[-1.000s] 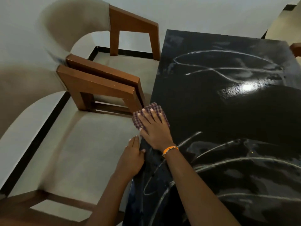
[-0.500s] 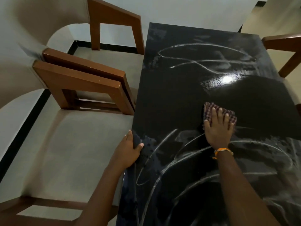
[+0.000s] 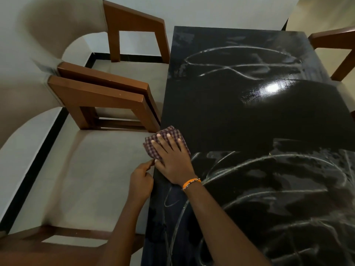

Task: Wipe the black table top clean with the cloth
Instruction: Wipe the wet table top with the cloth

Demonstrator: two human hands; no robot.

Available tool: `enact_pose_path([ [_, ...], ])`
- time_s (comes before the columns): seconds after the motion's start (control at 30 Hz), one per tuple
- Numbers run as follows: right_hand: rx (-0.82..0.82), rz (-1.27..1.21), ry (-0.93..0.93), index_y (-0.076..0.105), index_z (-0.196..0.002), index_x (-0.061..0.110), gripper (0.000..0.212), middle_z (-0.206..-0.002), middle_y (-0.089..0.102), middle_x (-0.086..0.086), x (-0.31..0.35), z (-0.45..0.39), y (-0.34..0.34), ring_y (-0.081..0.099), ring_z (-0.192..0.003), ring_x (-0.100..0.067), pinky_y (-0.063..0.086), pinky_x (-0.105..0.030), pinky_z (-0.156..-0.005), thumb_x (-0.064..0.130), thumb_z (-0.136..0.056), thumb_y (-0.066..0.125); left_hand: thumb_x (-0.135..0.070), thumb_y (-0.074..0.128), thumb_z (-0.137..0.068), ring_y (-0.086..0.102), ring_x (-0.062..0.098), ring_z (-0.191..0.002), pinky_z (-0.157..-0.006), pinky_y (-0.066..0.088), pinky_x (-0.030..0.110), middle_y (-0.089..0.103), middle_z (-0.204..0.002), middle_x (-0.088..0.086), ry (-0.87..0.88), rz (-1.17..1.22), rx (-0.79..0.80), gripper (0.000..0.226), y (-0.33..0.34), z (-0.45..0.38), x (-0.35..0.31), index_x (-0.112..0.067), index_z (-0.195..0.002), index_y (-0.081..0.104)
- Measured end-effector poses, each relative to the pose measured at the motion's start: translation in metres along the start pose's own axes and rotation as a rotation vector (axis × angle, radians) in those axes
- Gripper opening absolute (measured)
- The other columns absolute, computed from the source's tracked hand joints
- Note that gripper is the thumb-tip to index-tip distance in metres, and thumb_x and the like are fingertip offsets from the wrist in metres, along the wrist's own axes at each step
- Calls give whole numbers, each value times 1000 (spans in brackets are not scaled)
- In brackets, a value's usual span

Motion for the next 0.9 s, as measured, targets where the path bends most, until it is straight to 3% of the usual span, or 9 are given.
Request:
enact_pose_path([
  [0.1, -10, 44, 52, 21, -149, 27, 64, -159, 18, 1, -37, 18, -13, 9, -147, -23, 1, -45, -119, 42, -88, 33, 12, 39, -86, 52, 26, -116, -94, 34, 19, 56, -128, 17, 19, 17, -1, 46, 5, 9, -5, -3, -127, 54],
  [0.2, -20, 85, 216, 20, -148, 28, 66, -158, 18, 2, -101, 48, -30, 12, -147, -23, 5, -43, -118, 46, -85, 22, 5, 41, -88, 54, 20, -106, -89, 38, 21, 58, -122, 15, -12, 51, -39, 41, 9, 11, -8, -8, -124, 57],
  [0.4, -135, 114, 563, 27, -147, 24, 71, -157, 23, -3, -222, 123, -67, 21, -145, -28, 16, -47, -115, 50, -82, 16, 2, 40, -89, 56, 29, -104, -84, 40, 26, 59, -114, 15, -98, 54, -91, 36, 13, 10, -3, -6, -118, 59],
  [0.5, -178, 53, 773, 22, -149, 22, 66, -158, 18, -5, -236, 141, -65, 14, -146, -31, 10, -53, -117, 46, -87, 26, 0, 41, -88, 55, 30, -105, -89, 43, 31, 59, -116, 14, -112, 44, -89, 37, 12, 10, 2, -8, -120, 59],
  [0.6, -237, 22, 892, 21, -149, 22, 66, -159, 16, -7, -207, 133, -57, 10, -146, -32, 2, -53, -116, 42, -87, 30, 1, 44, -85, 55, 33, -106, -90, 43, 35, 58, -118, 17, -104, 7, -54, 39, 13, 10, 0, -8, -120, 59],
  [0.67, -200, 0, 794, 18, -149, 24, 65, -160, 12, -6, -170, 109, -46, 7, -147, -31, 1, -52, -116, 41, -89, 37, 4, 43, -83, 53, 36, -109, -90, 42, 36, 56, -120, 20, -96, -63, -19, 42, 12, 10, -3, -5, -122, 56],
  [0.8, -70, -27, 409, 15, -150, 26, 68, -160, 9, -3, -80, 65, -20, 4, -147, -29, 1, -51, -117, 41, -89, 40, 6, 43, -77, 50, 43, -105, -93, 43, 46, 54, -118, 27, -73, -195, -20, 37, 16, 15, -18, 2, -112, 56],
  [0.9, 24, -22, 135, 17, -149, 26, 65, -160, 11, 0, -47, 62, -9, 3, -148, -26, 1, -50, -119, 39, -90, 40, -1, 45, -84, 32, 38, -131, -111, 26, 45, 36, -142, 25, -49, -307, -73, 53, 35, 33, -39, 4, -136, 35],
])
Point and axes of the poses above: each hand's wrist, its own z-axis away from the middle knuckle, its own y-axis out of the palm, x = y × z, the point moved 8 cm from there along -z, towards the middle knuckle
